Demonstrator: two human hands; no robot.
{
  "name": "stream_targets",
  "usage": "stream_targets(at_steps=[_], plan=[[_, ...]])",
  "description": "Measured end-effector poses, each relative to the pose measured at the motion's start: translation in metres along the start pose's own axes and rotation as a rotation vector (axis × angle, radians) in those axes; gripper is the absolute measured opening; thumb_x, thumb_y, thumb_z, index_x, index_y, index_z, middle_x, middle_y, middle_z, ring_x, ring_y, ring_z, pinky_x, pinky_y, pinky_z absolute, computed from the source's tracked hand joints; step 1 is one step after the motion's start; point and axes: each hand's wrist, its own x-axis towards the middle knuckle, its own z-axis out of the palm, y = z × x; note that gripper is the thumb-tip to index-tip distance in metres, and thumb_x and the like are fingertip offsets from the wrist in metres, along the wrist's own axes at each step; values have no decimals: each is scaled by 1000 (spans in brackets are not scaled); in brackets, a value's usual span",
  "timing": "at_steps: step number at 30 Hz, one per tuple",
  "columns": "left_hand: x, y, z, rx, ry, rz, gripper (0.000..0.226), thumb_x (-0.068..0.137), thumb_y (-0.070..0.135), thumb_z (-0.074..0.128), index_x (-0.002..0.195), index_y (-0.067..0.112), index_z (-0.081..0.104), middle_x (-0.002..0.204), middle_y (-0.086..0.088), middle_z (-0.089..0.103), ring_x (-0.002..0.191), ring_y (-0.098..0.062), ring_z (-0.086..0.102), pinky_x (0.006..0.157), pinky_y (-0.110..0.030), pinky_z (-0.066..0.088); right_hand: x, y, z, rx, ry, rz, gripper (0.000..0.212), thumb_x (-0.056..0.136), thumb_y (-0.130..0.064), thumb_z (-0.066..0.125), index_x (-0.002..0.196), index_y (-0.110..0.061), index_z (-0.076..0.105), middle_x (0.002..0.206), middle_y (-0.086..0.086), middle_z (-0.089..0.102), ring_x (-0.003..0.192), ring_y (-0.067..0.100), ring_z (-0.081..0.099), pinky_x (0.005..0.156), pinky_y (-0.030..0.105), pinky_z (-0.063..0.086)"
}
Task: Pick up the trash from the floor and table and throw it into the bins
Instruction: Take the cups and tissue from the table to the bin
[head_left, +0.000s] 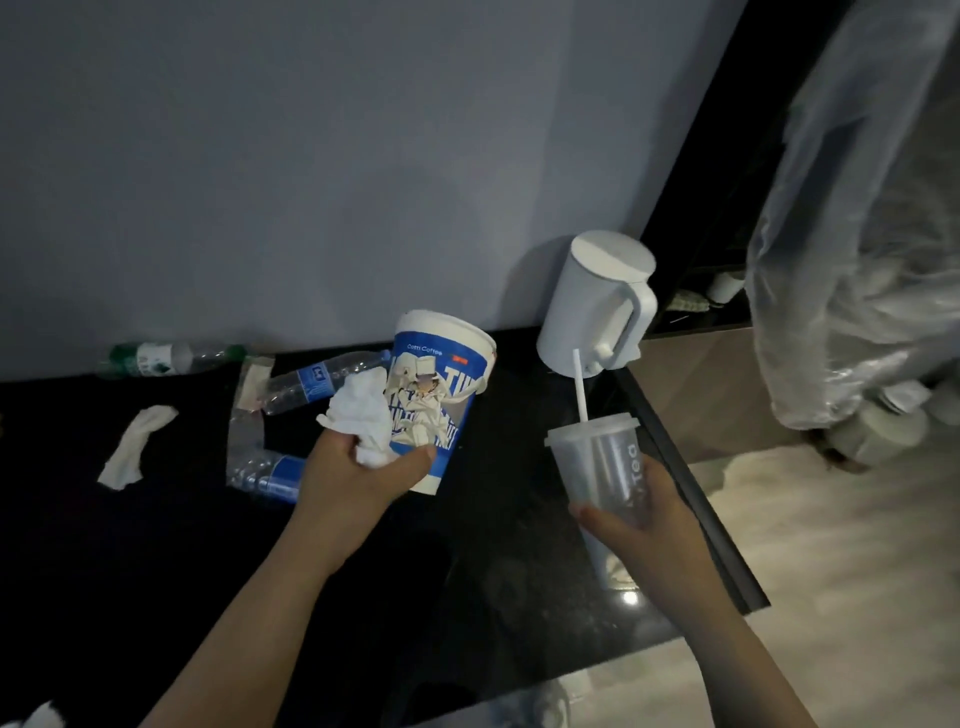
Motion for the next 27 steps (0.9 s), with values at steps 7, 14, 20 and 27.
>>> stream_targets(at_steps=[7,14,20,27], plan=[[-24,36,59,45,-200,167,58,55,20,74,108,37,55,101,13,68,95,1,65,72,-12,53,-45,-4,-70,28,209,-11,58,73,-33,80,120,-36,46,102,-16,60,89,4,60,70,24,48],[-59,54,157,33,-437,302,61,57,18,82,107,37,54,102,14,68,97,3,65,74,-11,52,-91,32,-155,79,434,29,59,73,-29,81,122,-37,50,103,-17,65,86,-7,62,65,11,44],[-110,57,272,1,-621,351,70,49,31,76,116,25,56,101,11,69,98,-4,66,72,-12,52,-143,82,-249,83,614,105,61,69,-32,83,121,-34,52,97,-16,66,83,-3,63,70,20,49],[-186,61,396,-96,-835,371,53,50,31,75,102,32,63,98,11,71,92,-6,69,68,-12,52,-210,134,-359,146,798,96,50,69,-24,84,100,-47,52,91,-36,62,81,-9,63,69,16,47]])
